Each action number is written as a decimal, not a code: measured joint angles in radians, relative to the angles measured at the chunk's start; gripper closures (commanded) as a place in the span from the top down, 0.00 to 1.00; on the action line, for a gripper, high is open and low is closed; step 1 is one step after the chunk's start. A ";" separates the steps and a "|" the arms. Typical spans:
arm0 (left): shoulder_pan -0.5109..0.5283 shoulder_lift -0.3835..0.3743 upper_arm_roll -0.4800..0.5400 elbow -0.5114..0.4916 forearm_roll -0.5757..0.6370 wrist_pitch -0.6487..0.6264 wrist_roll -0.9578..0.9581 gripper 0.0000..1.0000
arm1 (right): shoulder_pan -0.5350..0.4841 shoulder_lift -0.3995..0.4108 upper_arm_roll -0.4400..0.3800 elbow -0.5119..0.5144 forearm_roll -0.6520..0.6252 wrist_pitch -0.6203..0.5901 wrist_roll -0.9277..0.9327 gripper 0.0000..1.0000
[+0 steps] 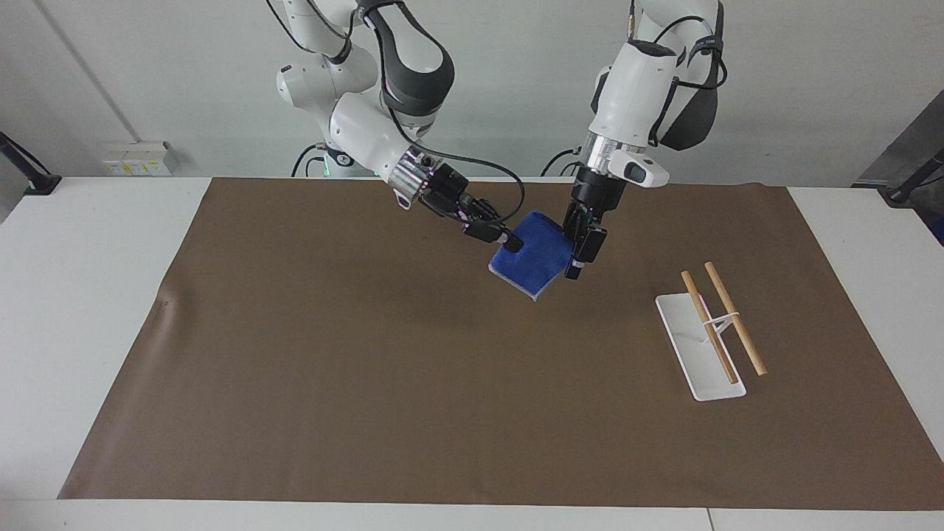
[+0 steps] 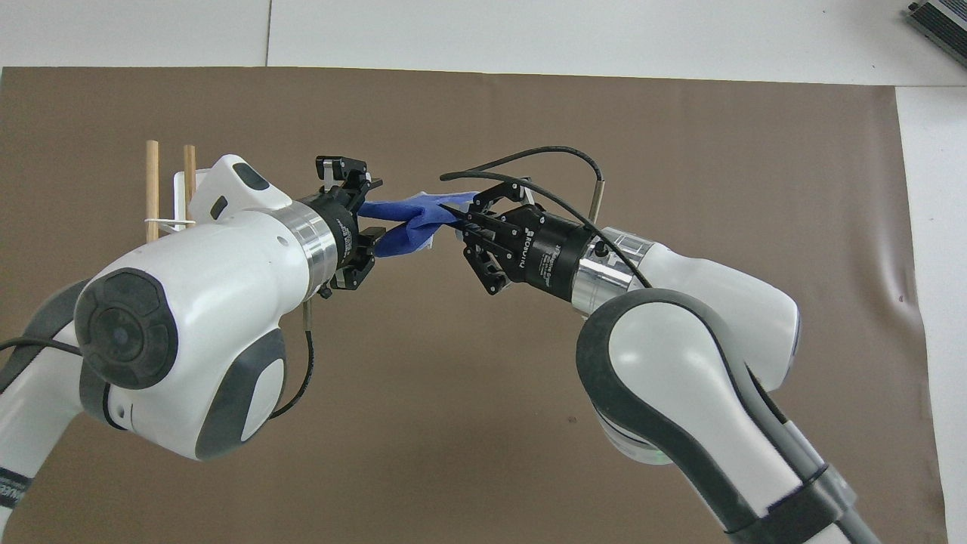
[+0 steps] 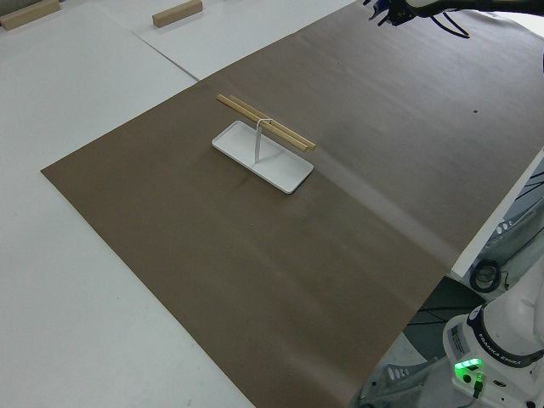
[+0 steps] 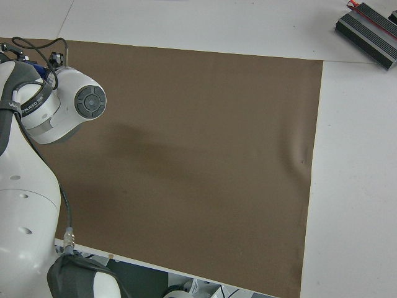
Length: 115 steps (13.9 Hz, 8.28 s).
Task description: Right arm passes towel to left arm to hang
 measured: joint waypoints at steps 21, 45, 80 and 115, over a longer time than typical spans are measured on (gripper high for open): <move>0.072 0.004 0.130 -0.005 0.000 -0.035 0.329 0.00 | -0.134 0.008 -0.011 -0.068 -0.670 0.015 -0.294 1.00; 0.093 0.063 0.480 -0.028 0.000 0.074 0.997 0.00 | -0.452 -0.059 -0.142 0.451 -1.508 -1.113 -0.628 1.00; 0.113 0.186 0.497 0.098 -0.011 -0.050 0.997 0.00 | -0.378 -0.099 -0.190 0.382 -1.572 -1.209 -0.669 1.00; 0.121 0.141 0.549 0.074 -0.015 -0.018 0.947 0.87 | -0.377 -0.107 -0.189 0.382 -1.570 -1.207 -0.669 1.00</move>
